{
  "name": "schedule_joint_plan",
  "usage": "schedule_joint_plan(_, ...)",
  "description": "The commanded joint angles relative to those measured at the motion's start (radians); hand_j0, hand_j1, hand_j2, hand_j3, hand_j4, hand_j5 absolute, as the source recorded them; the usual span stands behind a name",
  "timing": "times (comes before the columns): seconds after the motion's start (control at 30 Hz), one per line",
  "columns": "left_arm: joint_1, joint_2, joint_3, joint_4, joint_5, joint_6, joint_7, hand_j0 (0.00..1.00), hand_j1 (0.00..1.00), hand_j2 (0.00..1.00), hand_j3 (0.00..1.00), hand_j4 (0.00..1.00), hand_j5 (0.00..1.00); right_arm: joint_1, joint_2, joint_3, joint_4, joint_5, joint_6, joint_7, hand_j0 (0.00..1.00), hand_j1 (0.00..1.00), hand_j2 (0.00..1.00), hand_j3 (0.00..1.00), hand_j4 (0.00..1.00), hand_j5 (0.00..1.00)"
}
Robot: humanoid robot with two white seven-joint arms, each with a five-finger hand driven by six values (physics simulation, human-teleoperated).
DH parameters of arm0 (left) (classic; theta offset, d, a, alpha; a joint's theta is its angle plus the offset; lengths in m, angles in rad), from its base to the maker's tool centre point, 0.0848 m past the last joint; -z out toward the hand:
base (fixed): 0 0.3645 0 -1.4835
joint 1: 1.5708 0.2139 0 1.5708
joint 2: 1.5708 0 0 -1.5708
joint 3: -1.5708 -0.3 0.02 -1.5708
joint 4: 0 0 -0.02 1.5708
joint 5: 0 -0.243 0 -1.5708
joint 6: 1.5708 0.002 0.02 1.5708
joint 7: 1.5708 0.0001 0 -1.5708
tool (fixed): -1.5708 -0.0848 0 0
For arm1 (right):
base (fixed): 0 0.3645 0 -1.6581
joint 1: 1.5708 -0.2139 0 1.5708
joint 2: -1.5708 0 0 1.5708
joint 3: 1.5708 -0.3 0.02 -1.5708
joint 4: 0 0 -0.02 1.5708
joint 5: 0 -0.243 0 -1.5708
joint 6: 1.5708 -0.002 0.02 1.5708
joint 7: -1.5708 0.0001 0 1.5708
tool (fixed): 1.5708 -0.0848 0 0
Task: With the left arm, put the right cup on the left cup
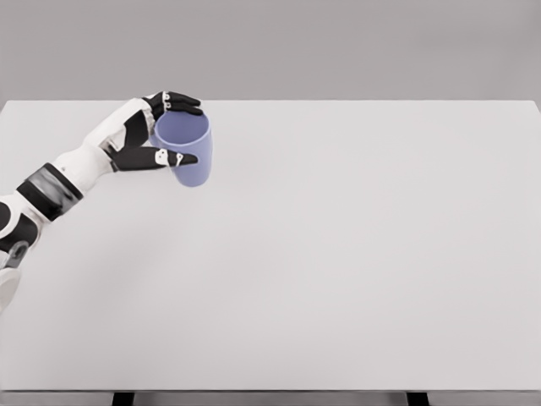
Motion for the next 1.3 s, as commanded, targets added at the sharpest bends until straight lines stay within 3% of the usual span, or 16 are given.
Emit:
schedule_joint_plan(0.0, 0.000, -0.001, 0.010, 0.006, 0.004, 0.008, 0.000, 0.68, 0.68, 0.68, 0.68, 0.68, 0.68, 0.000, 0.000, 0.000, 0.000, 0.000, 0.000, 0.000, 1.00, 1.00, 1.00, 1.00, 1.00, 1.00)
schedule_joint_plan(0.47, -0.071, -0.010, 0.042, 0.052, 0.003, 0.041, 0.000, 0.68, 0.68, 0.68, 0.68, 0.68, 0.68, 0.000, 0.000, 0.000, 0.000, 0.000, 0.000, 0.000, 1.00, 1.00, 1.00, 1.00, 1.00, 1.00)
schedule_joint_plan(0.97, -0.152, -0.039, 0.040, 0.164, 0.001, 0.042, 0.000, 0.67, 0.67, 0.67, 0.67, 0.67, 0.67, 0.000, 0.000, 0.000, 0.000, 0.000, 0.000, 0.000, 1.00, 1.00, 1.00, 1.00, 1.00, 1.00)
schedule_joint_plan(1.27, -0.204, -0.065, 0.040, 0.273, 0.000, 0.041, -0.001, 0.67, 0.67, 0.67, 0.67, 0.67, 0.67, 0.000, 0.000, 0.000, 0.000, 0.000, 0.000, 0.000, 1.00, 1.00, 1.00, 1.00, 1.00, 1.00)
